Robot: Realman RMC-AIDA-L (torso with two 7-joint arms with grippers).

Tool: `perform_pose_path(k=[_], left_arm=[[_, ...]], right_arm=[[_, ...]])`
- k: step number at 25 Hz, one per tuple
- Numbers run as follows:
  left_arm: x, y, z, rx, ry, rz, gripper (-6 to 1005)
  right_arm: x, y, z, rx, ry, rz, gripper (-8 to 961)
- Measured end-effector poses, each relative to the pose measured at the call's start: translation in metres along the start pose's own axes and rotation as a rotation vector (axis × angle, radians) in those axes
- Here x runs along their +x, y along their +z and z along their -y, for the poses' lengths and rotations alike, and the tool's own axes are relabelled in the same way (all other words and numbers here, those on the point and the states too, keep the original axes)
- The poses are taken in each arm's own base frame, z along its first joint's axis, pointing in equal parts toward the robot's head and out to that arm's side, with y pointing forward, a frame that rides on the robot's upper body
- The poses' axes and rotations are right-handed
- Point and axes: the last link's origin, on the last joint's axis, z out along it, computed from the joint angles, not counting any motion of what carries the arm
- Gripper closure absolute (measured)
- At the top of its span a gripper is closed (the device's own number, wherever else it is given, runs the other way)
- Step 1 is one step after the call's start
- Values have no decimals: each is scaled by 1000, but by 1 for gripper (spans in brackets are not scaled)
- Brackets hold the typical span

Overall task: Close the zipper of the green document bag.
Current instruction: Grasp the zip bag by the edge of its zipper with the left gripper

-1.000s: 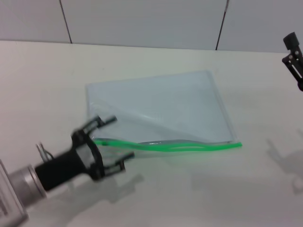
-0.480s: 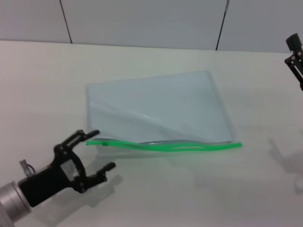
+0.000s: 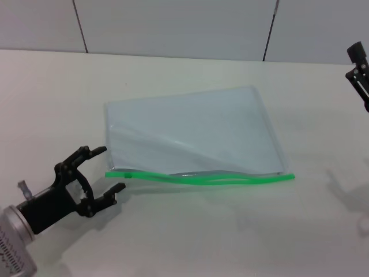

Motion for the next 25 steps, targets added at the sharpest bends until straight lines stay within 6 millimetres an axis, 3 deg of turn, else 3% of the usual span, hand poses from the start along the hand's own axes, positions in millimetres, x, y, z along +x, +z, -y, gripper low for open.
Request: perform_pose_path(k=[21, 25], left_arm=[[-4, 58, 26, -96, 129, 40, 182], [-4, 64, 22, -143, 153, 46, 268]], right_arm=[[-2, 4, -3, -15, 10, 18, 66], [-2, 4, -3, -16, 11, 18, 66]])
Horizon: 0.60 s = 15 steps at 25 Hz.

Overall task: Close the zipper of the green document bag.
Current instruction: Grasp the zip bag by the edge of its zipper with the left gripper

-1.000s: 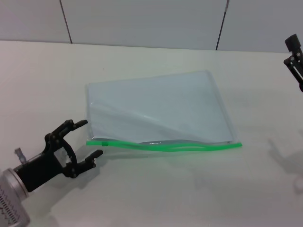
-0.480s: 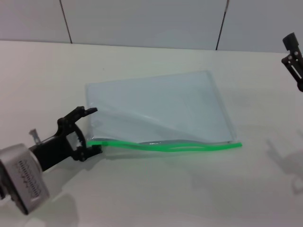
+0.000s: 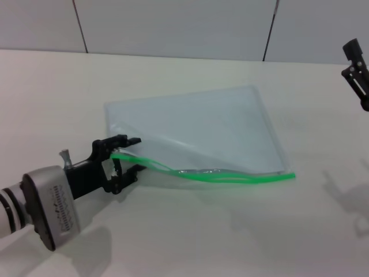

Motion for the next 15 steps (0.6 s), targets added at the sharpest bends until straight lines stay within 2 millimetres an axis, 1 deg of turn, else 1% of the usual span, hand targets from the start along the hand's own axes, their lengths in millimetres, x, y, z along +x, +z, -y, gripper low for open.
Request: perform_pose_path(k=[7, 12, 15], left_arm=[[3, 7, 4, 15, 20, -1, 418], [3, 8, 5, 23, 42, -2, 659], [4, 9, 5, 25, 49, -4, 787]], right_arm=[[0, 1, -4, -27, 1, -2, 65], [2, 7, -8, -74, -2, -7, 65], [4, 10, -9, -88, -4, -16, 65]])
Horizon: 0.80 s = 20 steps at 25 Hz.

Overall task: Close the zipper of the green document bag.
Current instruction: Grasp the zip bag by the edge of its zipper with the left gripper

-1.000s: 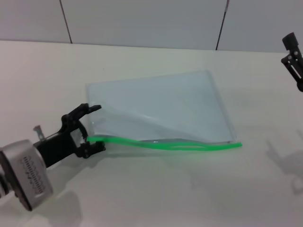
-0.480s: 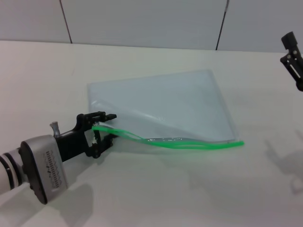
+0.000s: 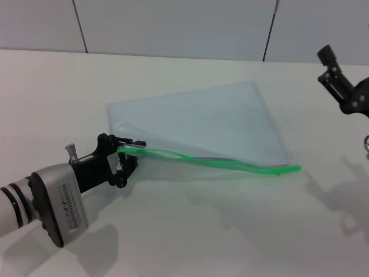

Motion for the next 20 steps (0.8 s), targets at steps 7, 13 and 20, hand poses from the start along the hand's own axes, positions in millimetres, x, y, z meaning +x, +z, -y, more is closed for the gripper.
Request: perform_pose_path(k=[7, 13, 20], left_arm=[[0, 1, 3, 12, 29, 1, 911], [3, 5, 5, 32, 63, -7, 921], [9, 11, 11, 98, 65, -5, 930]], right_arm=[[8, 11, -6, -65, 0, -46, 65], [14, 22, -14, -158, -19, -78, 65], [21, 36, -27, -257, -23, -116, 68]])
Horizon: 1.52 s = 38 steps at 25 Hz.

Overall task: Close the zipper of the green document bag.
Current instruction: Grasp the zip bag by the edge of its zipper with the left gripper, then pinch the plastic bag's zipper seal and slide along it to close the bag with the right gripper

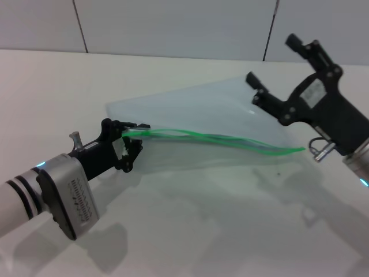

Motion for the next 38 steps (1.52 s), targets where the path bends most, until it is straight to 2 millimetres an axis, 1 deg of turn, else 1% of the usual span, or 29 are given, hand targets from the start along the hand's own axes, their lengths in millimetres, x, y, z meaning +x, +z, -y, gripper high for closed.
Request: perform_pose_path(k=[2, 3, 5, 7, 12, 17, 19, 22, 28, 35, 38], left_arm=[[0, 1, 0, 2, -2, 5, 933], [0, 1, 0, 3, 2, 9, 933], [-1, 1, 0, 7, 32, 15, 934], [-1, 0, 0, 9, 78, 15, 935], [3, 1, -1, -4, 92, -12, 935], [11, 6, -1, -7, 97, -51, 934], [12, 6, -1, -5, 99, -60, 938], [17, 8, -1, -8, 104, -85, 941], [21, 9, -3, -18, 108, -104, 941], [21, 8, -4, -18, 108, -105, 941], [21, 8, -4, -17, 111, -105, 941]], right_arm=[[-1, 5, -4, -37, -3, 4, 69], [-2, 11, -10, -92, -10, 9, 70], [-2, 15, -13, -126, -15, 7, 71], [0, 22, -18, -186, -28, -9, 71], [6, 44, -35, -347, -70, -66, 72], [8, 53, -53, -511, -124, -92, 73], [11, 55, -57, -552, -142, -113, 73], [16, 61, -62, -576, -170, -154, 74], [21, 69, -70, -552, -257, -184, 75], [24, 68, -72, -556, -278, -198, 76], [25, 67, -70, -556, -282, -204, 120]])
